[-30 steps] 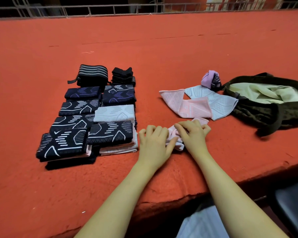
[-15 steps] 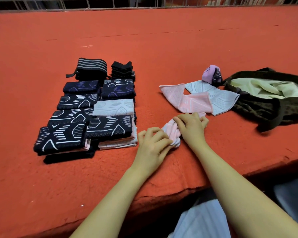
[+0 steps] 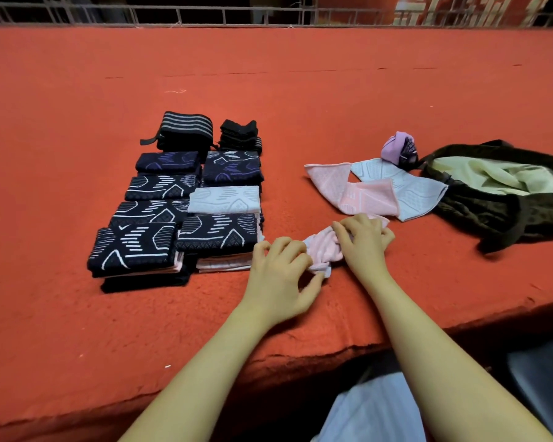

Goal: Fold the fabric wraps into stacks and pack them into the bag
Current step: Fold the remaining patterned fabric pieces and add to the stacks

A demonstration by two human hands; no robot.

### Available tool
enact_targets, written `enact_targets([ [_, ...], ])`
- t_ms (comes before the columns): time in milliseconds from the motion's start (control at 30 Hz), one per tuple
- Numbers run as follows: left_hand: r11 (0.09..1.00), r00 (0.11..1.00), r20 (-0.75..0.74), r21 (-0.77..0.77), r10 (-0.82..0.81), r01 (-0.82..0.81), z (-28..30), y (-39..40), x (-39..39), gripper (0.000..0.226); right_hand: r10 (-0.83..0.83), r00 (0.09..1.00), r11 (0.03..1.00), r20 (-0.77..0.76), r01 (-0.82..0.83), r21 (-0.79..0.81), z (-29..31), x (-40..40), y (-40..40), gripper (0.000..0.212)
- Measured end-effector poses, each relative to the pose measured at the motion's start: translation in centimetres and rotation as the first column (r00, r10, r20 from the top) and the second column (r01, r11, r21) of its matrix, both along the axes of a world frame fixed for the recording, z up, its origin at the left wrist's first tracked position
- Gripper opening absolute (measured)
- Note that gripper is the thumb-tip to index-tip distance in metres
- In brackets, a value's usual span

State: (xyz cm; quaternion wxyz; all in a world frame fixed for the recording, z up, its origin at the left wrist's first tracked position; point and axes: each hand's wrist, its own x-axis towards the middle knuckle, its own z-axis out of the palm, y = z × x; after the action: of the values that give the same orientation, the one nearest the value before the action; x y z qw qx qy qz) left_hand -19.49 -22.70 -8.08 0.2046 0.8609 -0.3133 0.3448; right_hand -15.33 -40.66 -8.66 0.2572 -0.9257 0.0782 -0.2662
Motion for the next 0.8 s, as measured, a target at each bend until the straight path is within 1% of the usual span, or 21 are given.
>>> enact_targets([
  [100,0.987,0.997,0.019,0.139,0.075,-0.077,0.3,-0.8,0.3,0.037,0.062,0.994,0.998,0.091,-0.061,-0.016,0.2,-0.9,0.4,0.028],
  [167,0.966,0.992,0.020,0.224,0.125,-0.126,0.5,-1.1,0.7,0.037,0.157,0.972,0.987,0.177,-0.148,-0.060,0.5,-1.9,0.5,0.029],
  [233,0.960,0.989,-0.009,0.243,0.146,-0.140,0.7,-1.0,1.0,0.035,0.260,0.946,0.963,0.194,-0.238,-0.126,0.8,-2.8,0.5,0.029],
  [267,0.964,0.989,-0.025,0.227,0.146,-0.136,0.7,-0.8,1.2,0.033,0.291,0.943,0.952,0.162,-0.269,-0.147,0.8,-3.2,0.6,0.032],
  [367,0.984,0.990,-0.073,0.147,0.117,-0.105,0.5,-0.4,1.3,0.026,0.270,0.962,0.943,0.042,-0.255,-0.212,0.4,-3.6,0.8,0.051],
  [400,0.986,0.989,-0.078,0.119,0.123,-0.113,0.6,-0.5,1.4,0.025,0.251,0.967,0.944,0.034,-0.237,-0.232,0.2,-3.6,0.8,0.051],
  [467,0.982,0.983,-0.084,0.107,0.165,-0.156,1.0,-0.6,1.7,0.025,0.230,0.971,0.954,0.063,-0.212,-0.212,0.1,-3.6,0.7,0.040],
  [533,0.971,0.971,-0.113,0.133,0.213,-0.197,1.5,-1.0,2.2,0.028,0.247,0.964,0.955,0.097,-0.225,-0.192,0.2,-3.7,0.6,0.029],
  [633,0.949,0.952,-0.144,0.205,0.271,-0.240,2.2,-1.9,3.4,0.036,0.312,0.945,0.938,0.099,-0.290,-0.190,0.2,-4.1,0.6,0.023],
  [667,0.939,0.942,-0.190,0.262,0.275,-0.221,2.4,-2.1,3.6,0.040,0.317,0.942,0.939,0.109,-0.296,-0.176,0.3,-4.3,0.6,0.022],
  [700,0.929,0.922,-0.273,0.324,0.275,-0.181,2.8,-2.3,3.7,0.044,0.307,0.942,0.945,0.133,-0.286,-0.157,0.5,-4.5,0.7,0.023],
  [733,0.923,0.900,-0.336,0.355,0.276,-0.151,2.9,-2.4,4.0,0.047,0.285,0.944,0.955,0.164,-0.265,-0.137,0.6,-4.7,0.8,0.024],
  [767,0.928,0.896,-0.357,0.348,0.265,-0.135,2.7,-2.5,4.3,0.048,0.257,0.946,0.964,0.197,-0.235,-0.128,0.5,-4.8,0.8,0.026],
  [800,0.935,0.908,-0.346,0.335,0.234,-0.114,2.4,-2.6,4.3,0.048,0.228,0.949,0.970,0.219,-0.201,-0.137,0.4,-4.7,0.9,0.027],
])
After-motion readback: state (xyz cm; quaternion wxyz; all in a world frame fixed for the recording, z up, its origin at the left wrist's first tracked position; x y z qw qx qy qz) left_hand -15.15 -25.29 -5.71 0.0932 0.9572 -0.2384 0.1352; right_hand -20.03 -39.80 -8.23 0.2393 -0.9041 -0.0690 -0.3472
